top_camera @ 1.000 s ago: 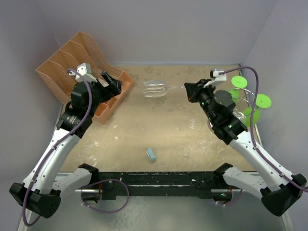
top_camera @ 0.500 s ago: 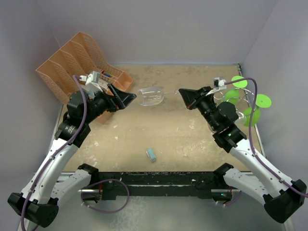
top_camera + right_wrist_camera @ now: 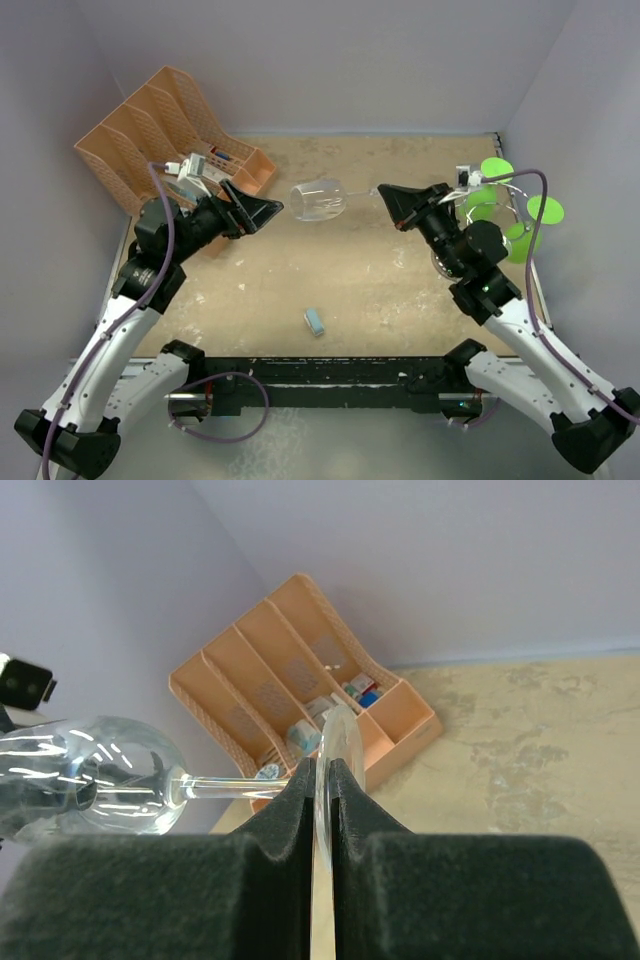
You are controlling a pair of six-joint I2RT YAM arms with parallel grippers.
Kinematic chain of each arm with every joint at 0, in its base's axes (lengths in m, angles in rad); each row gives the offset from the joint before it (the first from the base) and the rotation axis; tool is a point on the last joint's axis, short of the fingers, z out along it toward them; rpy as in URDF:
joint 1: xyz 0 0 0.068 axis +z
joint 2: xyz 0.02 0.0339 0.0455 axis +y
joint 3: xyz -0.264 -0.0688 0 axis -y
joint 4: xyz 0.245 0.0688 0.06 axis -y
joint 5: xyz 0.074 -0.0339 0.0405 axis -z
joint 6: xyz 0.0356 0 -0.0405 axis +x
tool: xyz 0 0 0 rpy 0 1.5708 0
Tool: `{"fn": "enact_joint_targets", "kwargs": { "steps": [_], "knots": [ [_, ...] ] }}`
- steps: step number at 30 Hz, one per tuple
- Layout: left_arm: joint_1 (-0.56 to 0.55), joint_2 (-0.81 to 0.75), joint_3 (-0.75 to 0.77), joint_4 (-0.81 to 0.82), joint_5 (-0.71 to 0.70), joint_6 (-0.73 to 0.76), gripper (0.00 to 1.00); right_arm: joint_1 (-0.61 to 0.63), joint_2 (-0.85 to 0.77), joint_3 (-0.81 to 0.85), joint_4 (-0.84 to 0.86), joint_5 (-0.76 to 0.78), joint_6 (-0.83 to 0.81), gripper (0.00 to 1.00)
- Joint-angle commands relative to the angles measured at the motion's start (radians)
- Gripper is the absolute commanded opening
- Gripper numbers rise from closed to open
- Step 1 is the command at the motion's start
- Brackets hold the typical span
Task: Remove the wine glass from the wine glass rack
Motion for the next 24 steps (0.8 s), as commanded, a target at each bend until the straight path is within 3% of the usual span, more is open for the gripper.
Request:
{"fn": "enact_joint_targets", "kwargs": {
  "steps": [1,6,15,24],
  "knots": [
    [0.003,-0.042,0.051,-0.06,-0.107,0.071,0.86,0.003,-0.075,0.009,0.058,0.095,0.004,0.0],
    [0.002,-0.02,0.029,0.062,0.04,0.027,0.86,0.003,-0.065,0.005,0.035,0.158,-0.052,0.0],
    [0.003,-0.009,0.013,0.163,0.109,-0.018,0.91,0.003,-0.018,-0.043,0.14,0.073,-0.081,0.0],
    [0.001,0.063,0.009,0.156,0.143,-0.023,0.72,0.003,0.014,-0.091,0.293,-0.024,-0.038,0.0]
  ]
}}
